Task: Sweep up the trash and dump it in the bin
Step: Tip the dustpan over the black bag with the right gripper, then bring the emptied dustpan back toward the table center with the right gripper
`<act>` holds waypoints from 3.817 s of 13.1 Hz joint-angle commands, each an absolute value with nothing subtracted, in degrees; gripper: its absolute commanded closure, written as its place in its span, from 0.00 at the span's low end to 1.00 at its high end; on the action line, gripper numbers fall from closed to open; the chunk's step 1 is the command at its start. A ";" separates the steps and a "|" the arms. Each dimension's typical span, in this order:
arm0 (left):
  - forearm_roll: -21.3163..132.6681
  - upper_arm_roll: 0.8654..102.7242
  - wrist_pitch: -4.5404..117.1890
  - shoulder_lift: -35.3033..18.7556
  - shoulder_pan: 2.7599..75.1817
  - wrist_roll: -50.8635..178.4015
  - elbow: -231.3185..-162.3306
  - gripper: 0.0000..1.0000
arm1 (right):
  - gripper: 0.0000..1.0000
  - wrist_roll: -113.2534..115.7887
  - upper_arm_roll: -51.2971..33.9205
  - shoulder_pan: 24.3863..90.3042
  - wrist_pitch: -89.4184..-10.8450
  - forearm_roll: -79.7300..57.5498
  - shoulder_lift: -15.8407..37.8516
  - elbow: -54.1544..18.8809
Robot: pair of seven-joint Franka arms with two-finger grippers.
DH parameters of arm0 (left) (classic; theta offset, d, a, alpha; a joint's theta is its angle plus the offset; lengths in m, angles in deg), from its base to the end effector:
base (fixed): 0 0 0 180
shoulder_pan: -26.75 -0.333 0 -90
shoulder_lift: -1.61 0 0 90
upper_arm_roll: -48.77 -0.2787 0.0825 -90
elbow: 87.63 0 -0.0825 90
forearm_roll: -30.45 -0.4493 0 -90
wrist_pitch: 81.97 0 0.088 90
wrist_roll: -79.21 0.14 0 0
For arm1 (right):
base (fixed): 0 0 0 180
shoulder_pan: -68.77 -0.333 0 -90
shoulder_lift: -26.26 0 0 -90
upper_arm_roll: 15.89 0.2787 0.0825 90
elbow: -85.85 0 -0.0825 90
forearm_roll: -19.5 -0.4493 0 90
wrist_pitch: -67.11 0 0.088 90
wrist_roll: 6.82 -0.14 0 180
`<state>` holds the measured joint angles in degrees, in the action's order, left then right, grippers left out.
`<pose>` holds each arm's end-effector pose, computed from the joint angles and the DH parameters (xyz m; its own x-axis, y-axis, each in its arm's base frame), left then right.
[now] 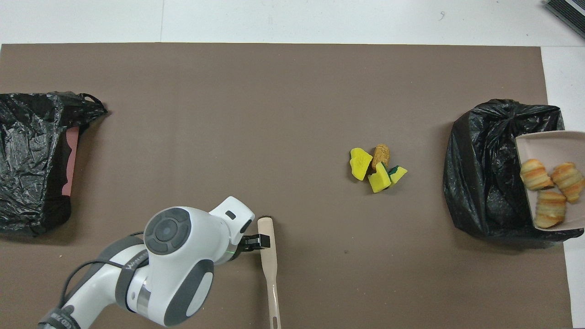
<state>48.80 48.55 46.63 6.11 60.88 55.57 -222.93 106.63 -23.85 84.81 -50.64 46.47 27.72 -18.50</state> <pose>0.4375 -0.3148 0.2450 0.9882 0.0111 -0.1529 0.0409 -0.9802 0.1935 0.5826 -0.3012 0.4897 -0.1331 0.8642 -0.4853 0.9868 0.1609 0.0158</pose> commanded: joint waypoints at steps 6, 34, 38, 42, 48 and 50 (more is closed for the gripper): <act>39.43 48.86 36.87 0.73 42.60 74.62 -207.00 0.00 | 1.00 110.95 -23.18 80.04 -52.69 61.57 29.07 -20.06; 31.33 49.56 7.24 3.55 26.14 81.67 -182.37 0.00 | 1.00 46.07 -11.68 62.88 -27.63 43.09 35.66 -19.18; 31.15 49.56 5.75 3.72 26.14 83.60 -181.41 0.00 | 1.00 21.99 -7.02 60.17 -27.72 36.99 32.25 -16.29; 31.24 49.91 4.69 4.60 26.23 83.78 -182.02 0.00 | 1.00 -0.51 -6.31 55.26 -30.51 28.83 23.56 -10.58; 31.15 50.00 5.31 4.86 26.40 84.13 -182.11 0.00 | 1.00 -32.18 -6.13 45.84 -44.04 22.40 7.21 -0.91; 30.89 50.00 5.22 4.86 27.01 84.22 -182.37 0.00 | 1.00 -39.30 -6.13 43.65 -47.22 22.31 3.08 1.55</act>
